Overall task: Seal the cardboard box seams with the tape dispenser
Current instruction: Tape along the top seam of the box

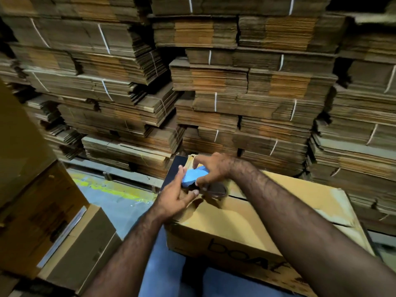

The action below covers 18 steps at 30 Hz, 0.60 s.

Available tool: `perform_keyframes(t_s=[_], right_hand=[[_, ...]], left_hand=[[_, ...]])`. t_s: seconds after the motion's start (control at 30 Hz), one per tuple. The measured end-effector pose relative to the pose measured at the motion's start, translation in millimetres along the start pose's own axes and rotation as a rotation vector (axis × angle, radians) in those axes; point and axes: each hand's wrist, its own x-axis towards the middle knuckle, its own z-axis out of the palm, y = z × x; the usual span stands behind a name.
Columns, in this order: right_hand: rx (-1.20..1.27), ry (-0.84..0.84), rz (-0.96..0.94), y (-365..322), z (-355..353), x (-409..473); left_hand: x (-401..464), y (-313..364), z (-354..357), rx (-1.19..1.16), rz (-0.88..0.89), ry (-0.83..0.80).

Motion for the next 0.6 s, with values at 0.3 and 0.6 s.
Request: perform_keyframes(t_s=[0.3, 0.6], right_hand=[[-0.057, 0.096, -0.126, 20.2, 7.7, 2.3], [-0.171, 0.075, -0.098, 30.9, 18.6, -8.9]], left_hand=[[0.0, -2.9, 11.6, 0.066, -0.021, 0.011], [-4.0, 10.2, 8.9, 0.309, -0.063, -0.012]])
